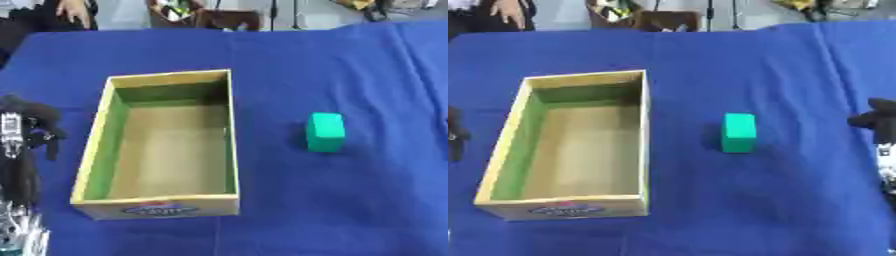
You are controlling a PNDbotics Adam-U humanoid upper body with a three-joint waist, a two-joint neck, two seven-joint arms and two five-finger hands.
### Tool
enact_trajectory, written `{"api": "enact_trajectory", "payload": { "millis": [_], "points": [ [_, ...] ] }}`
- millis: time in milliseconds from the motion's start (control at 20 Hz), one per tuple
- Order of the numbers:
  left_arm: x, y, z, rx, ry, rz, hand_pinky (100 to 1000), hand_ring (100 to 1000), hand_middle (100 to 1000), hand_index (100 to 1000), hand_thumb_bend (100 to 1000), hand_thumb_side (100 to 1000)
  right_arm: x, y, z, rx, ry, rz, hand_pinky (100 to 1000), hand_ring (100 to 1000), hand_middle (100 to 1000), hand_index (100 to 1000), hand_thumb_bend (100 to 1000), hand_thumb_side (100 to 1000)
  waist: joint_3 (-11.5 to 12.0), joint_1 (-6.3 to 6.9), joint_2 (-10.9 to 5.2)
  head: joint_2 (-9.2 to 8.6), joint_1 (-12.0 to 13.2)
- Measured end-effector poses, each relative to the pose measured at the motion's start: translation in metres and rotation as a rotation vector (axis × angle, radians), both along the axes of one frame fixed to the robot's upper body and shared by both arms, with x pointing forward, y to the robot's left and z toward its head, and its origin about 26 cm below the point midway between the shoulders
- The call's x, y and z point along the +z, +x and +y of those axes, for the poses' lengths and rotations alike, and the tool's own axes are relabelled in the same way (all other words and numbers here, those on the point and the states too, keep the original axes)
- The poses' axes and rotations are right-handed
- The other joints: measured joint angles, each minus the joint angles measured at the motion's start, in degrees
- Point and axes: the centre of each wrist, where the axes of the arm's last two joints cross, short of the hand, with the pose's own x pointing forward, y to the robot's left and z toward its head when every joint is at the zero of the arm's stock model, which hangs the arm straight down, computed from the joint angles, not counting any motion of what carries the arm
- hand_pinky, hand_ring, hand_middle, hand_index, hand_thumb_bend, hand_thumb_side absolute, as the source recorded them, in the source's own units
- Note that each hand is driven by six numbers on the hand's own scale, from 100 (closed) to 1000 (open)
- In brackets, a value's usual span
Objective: Pick up objects on the table and place them in the box.
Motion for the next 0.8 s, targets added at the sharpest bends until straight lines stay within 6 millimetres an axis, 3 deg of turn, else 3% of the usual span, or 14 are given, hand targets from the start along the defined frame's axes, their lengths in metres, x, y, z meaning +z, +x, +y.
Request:
{"api": "enact_trajectory", "payload": {
  "millis": [150, 300, 550, 800],
  "points": [
    [-0.001, 0.0, 0.0, 0.001, 0.0, 0.004, 100, 351, 475, 467, 100, 894, 0.018, 0.004, -0.008, -0.052, -0.128, -0.047, 728, 699, 622, 801, 100, 881, 0.0, -0.07, 0.0, 0.0, -0.2],
    [-0.001, -0.001, 0.0, 0.0, 0.002, 0.007, 100, 351, 475, 467, 100, 894, 0.05, 0.011, -0.015, -0.125, -0.349, -0.118, 743, 742, 684, 824, 100, 1000, 0.3, -0.1, -0.01, 0.01, -0.6],
    [-0.003, -0.001, 0.001, -0.002, 0.005, 0.014, 100, 351, 476, 467, 100, 894, 0.109, 0.018, -0.012, -0.232, -0.773, -0.197, 766, 779, 740, 844, 100, 1000, 1.2, -0.28, -0.21, 0.01, -1.8],
    [-0.003, -0.001, 0.0, -0.012, 0.011, 0.018, 100, 352, 476, 468, 100, 895, 0.146, 0.02, 0.002, -0.268, -1.105, -0.221, 793, 809, 768, 863, 100, 1000, 1.8, -0.54, -0.27, -0.03, -3.3]
  ]
}}
